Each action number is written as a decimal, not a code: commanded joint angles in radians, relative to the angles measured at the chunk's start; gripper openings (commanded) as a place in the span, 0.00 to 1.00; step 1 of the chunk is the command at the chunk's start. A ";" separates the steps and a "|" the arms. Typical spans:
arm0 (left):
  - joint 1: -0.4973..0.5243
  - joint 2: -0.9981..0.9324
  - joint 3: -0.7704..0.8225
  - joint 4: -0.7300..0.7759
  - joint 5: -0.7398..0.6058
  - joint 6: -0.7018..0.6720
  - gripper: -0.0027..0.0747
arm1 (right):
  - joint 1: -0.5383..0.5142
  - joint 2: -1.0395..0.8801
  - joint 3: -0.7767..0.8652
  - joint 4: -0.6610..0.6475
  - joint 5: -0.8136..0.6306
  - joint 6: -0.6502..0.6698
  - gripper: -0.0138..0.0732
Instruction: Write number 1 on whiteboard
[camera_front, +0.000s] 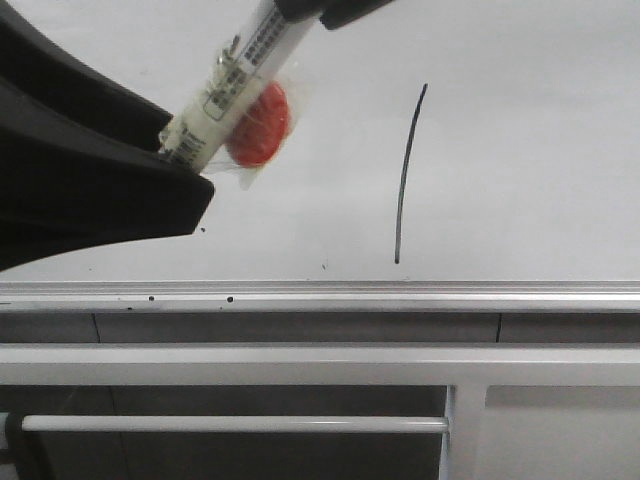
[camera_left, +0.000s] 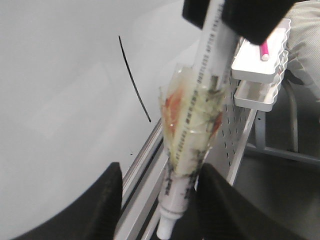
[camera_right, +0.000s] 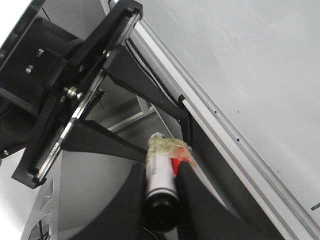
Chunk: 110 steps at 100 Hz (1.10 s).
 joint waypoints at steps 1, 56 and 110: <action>0.003 -0.007 -0.030 -0.009 -0.080 -0.003 0.32 | 0.002 -0.011 -0.035 0.012 -0.055 -0.005 0.11; 0.003 -0.007 -0.030 -0.017 -0.084 -0.005 0.01 | 0.002 -0.011 -0.035 0.014 -0.061 -0.005 0.11; 0.003 -0.007 0.015 -0.225 -0.169 -0.005 0.01 | 0.002 -0.136 -0.035 -0.086 -0.106 -0.005 0.43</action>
